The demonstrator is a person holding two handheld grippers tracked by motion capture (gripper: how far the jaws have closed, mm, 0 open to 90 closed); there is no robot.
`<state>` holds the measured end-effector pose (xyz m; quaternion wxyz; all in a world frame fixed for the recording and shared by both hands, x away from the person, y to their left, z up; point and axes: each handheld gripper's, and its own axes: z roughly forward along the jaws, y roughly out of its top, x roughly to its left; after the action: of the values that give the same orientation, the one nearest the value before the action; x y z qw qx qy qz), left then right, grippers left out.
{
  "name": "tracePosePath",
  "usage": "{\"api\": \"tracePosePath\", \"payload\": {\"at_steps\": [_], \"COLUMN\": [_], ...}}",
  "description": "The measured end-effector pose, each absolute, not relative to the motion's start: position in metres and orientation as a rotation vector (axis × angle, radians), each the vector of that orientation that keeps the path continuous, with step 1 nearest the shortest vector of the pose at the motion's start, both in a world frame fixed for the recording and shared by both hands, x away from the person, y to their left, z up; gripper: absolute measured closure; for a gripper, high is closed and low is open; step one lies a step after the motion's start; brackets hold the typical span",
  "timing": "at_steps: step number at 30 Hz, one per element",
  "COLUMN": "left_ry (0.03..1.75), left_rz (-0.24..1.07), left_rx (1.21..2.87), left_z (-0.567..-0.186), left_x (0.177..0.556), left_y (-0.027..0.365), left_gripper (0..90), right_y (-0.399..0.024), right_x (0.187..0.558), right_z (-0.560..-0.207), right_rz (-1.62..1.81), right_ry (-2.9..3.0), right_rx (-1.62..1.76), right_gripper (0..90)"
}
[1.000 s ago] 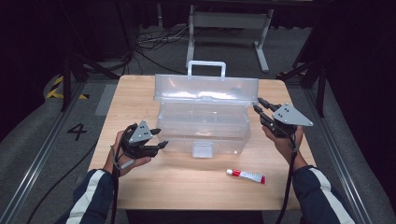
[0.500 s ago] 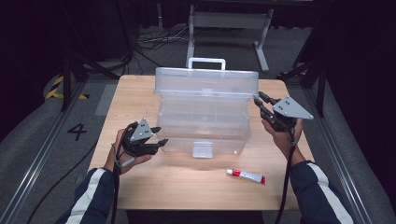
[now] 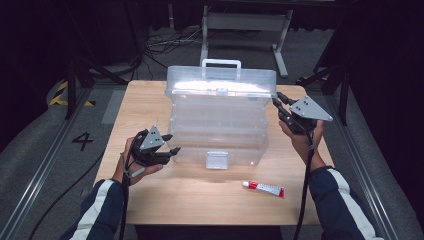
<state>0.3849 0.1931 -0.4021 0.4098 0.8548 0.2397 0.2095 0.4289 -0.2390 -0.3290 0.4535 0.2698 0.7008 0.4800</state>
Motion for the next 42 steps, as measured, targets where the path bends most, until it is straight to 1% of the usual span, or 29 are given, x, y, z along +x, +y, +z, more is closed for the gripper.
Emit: {"api": "tracePosePath", "payload": {"at_steps": [4, 9, 12, 16, 18, 22, 26, 30, 38, 42], "left_ry": [0.609, 0.604, 0.595, 0.584, 0.582, 0.570, 0.535, 0.477, 0.483, 0.479], "left_rz": [0.538, 0.555, 0.554, 0.600, 0.598, 0.571, 0.574, 0.576, 0.571, 0.540], "left_rx": [2.150, 2.148, 2.132, 2.174, 2.175, 2.143, 2.131, 2.160, 2.194, 2.208], "left_z": [-0.402, -0.404, -0.402, -0.403, -0.404, -0.401, -0.397, -0.395, -0.398, -0.400], "left_x": [0.385, 0.382, 0.381, 0.381, 0.382, 0.381, 0.378, 0.375, 0.381, 0.384], "left_y": [0.193, 0.191, 0.192, 0.188, 0.188, 0.191, 0.188, 0.183, 0.176, 0.173], "left_gripper": [47.4, 44.1, 44.8, 45.7, 44.9, 46.7, 46.8, 50.8, 52.3, 53.6], "right_y": [-0.237, -0.237, -0.237, -0.237, -0.237, -0.235, -0.235, -0.235, -0.234, -0.234], "right_x": [0.432, 0.436, 0.439, 0.443, 0.445, 0.448, 0.451, 0.456, 0.461, 0.465], "right_z": [-0.325, -0.319, -0.317, -0.315, -0.314, -0.311, -0.309, -0.307, -0.305, -0.303], "right_rz": [1.156, 1.135, 1.136, 1.143, 1.142, 1.137, 1.137, 1.137, 1.128, 1.128], "right_ry": [1.740, 1.755, 1.759, 1.763, 1.758, 1.759, 1.758, 1.758, 1.756, 1.760], "right_rx": [0.659, 0.664, 0.667, 0.676, 0.678, 0.690, 0.697, 0.707, 0.711, 0.722], "right_gripper": [78.4, 78.9, 79.1, 79.3, 79.6, 79.9, 80.1, 80.5, 81.5, 81.8]}}
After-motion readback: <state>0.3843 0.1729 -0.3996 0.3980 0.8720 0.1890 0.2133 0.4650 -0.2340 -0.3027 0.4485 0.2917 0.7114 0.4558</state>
